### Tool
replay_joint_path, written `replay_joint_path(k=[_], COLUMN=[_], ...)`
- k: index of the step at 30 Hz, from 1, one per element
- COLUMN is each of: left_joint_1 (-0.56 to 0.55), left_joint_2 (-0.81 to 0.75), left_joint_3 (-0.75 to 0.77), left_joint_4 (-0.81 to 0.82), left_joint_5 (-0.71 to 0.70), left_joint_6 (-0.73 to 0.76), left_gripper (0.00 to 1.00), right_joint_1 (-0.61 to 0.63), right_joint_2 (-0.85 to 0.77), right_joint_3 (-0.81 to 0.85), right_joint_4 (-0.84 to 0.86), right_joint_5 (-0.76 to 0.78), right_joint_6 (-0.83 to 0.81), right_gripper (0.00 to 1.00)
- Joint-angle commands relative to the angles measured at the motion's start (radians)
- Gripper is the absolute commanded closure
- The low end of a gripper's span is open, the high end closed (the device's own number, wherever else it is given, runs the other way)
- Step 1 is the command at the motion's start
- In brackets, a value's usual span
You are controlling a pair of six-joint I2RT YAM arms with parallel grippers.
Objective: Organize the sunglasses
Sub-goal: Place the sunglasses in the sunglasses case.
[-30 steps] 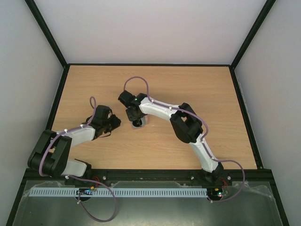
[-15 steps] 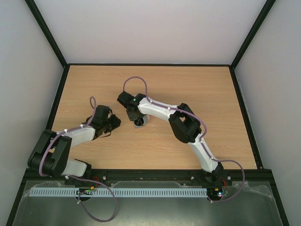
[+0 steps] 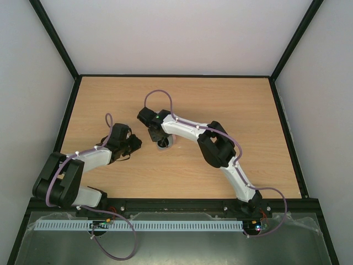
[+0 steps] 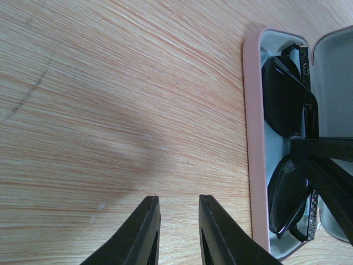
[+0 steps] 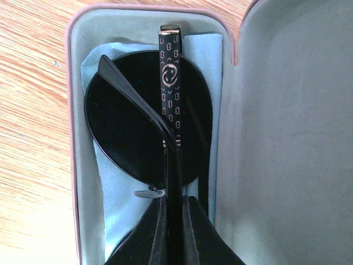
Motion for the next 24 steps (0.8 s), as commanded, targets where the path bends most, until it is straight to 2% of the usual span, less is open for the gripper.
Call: replay_joint_path(k=[1,4,13,20,24], left_joint_1=[0.008,0.007,0.008,0.007,0.007], left_joint_2=[-0.021,-0.025,-0.04,-0.047,-0.062], left_joint_3=[-0.004,0.002,0.01,0.011,0.013], left_joint_4=[-0.009,-0.016,-0.035,-0.051,-0.066], left_joint_5=[0.0,0.0,-0.003,-0.007,-0.011], left_joint_6=[0.011,0.012,0.015,0.019,0.022], left_gripper=[0.77,0.76,0.76,0.77,0.76], right_joint_1=[-0.003,-0.002,0.015,0.008,-0.106], right_joint_2=[0.004,-0.026,-0.114,-0.319,-0.461], right_joint_3=[0.015,0.035,0.06,0.0,-0.156], right_joint_4=[-0.078,-0.093,-0.115,-0.052,0.028], right_joint_5=[0.026,0.034,0.017,-0.019,-0.113], right_joint_6=[-0.002,-0.009,-0.016,0.001,0.026], right_gripper=[0.93,0.83,0.63,0.59,0.62])
